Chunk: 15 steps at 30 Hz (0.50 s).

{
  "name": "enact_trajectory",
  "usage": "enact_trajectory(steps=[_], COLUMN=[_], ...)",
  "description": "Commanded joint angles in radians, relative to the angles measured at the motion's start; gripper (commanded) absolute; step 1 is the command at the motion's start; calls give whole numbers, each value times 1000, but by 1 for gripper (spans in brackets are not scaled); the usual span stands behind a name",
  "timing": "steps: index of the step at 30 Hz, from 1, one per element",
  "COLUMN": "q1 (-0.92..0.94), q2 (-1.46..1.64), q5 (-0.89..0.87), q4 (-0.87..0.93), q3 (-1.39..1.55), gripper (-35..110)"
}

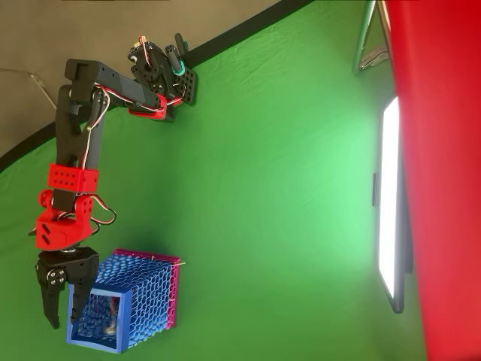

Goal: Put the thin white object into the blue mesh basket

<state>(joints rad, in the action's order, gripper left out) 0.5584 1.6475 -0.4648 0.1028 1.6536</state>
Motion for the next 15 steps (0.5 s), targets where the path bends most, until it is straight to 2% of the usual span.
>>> enact_trajectory(steps=[1,8,15], q1=[23,23,-89], q2=[51,150,440], q5=[15,20,218], q4=[-41,48,58], q3=[17,54,364], gripper=[17,17,10])
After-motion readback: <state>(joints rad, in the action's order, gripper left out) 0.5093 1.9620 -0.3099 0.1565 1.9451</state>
